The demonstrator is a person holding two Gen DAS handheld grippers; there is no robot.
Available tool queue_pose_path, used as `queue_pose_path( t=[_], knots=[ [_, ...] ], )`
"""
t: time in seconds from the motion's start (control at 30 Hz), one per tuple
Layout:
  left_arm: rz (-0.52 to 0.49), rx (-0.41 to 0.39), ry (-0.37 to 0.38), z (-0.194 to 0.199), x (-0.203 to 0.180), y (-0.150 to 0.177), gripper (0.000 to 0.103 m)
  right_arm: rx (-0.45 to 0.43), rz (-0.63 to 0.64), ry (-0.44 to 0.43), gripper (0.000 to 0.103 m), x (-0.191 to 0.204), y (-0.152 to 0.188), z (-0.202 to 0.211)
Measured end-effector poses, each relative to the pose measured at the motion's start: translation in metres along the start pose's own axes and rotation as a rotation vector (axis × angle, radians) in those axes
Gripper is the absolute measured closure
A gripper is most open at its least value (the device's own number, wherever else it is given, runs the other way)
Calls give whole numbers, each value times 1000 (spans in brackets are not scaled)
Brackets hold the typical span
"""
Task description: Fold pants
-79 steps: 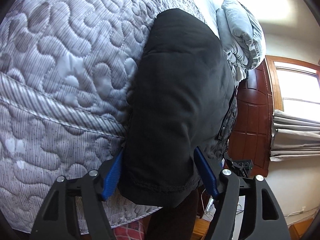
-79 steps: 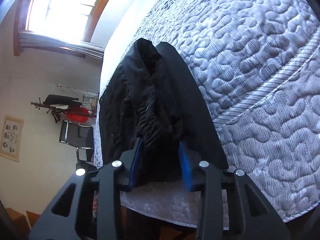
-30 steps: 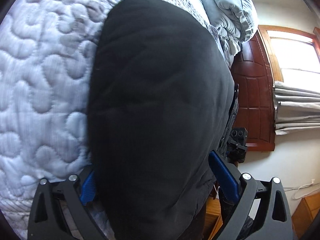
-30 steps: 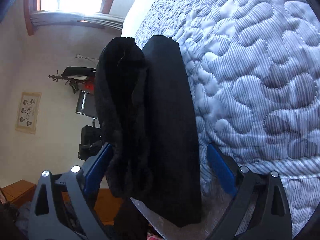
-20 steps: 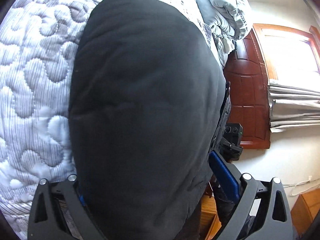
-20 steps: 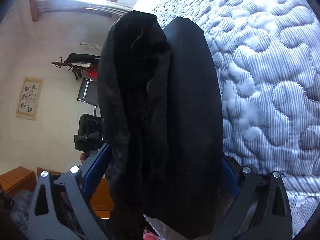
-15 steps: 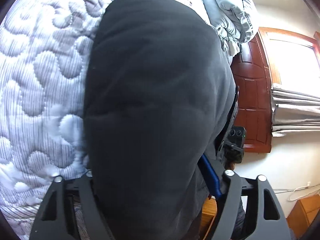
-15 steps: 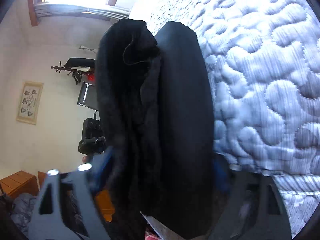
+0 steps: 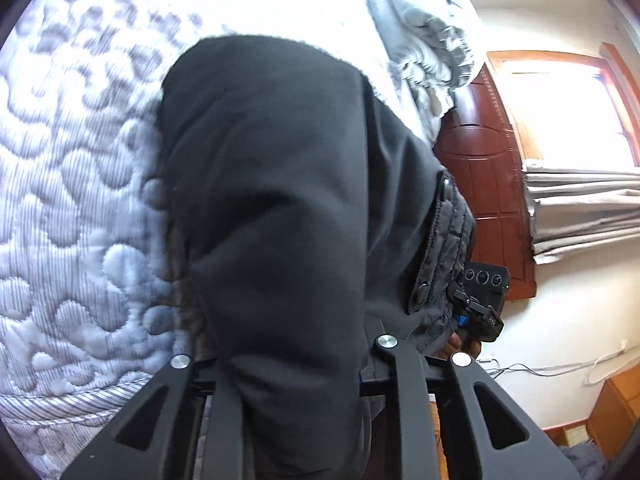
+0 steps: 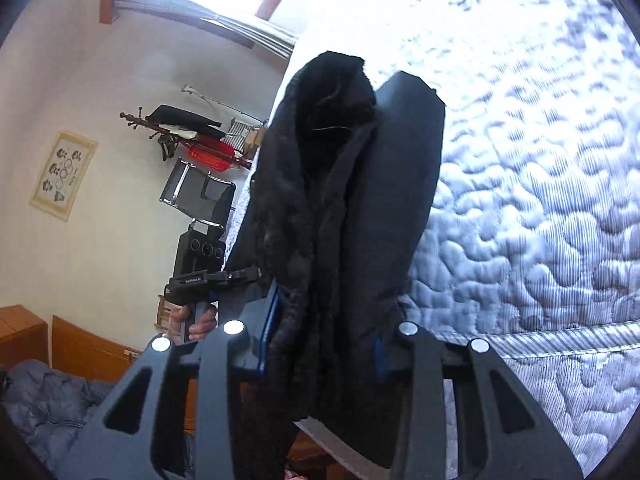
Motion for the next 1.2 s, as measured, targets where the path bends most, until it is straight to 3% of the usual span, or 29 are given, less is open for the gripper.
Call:
queue_pose_path(
  t=[0.27, 0.53, 0.87, 1.13, 1.2],
  knots=[
    [-82, -78, 47, 27, -42, -30, 82, -51, 64, -28, 68, 38, -38, 11],
    [-154, -156, 12, 55, -60, -106, 81, -54, 136, -44, 68, 72, -127, -17],
    [-114, -161, -103, 54, -1, -196, 79, 26, 50, -27, 67, 46, -227, -101],
    [-64, -118, -176, 28, 50, -224, 76, 67, -54, -13, 66, -6, -251, -157],
    [-63, -124, -152, 27, 57, -222, 73, 64, -78, -28, 65, -18, -251, -159]
  ],
)
Point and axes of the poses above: each gripper's, at about its wrist camera, not at the fingertips, and z roughly against the way its jaws point, x to its left, y to its underside, the point moved 5 cm from there along -z, roughly the way its jaws point, and after that the axes turned 6 degrees about -z, right-handed, at the moved point
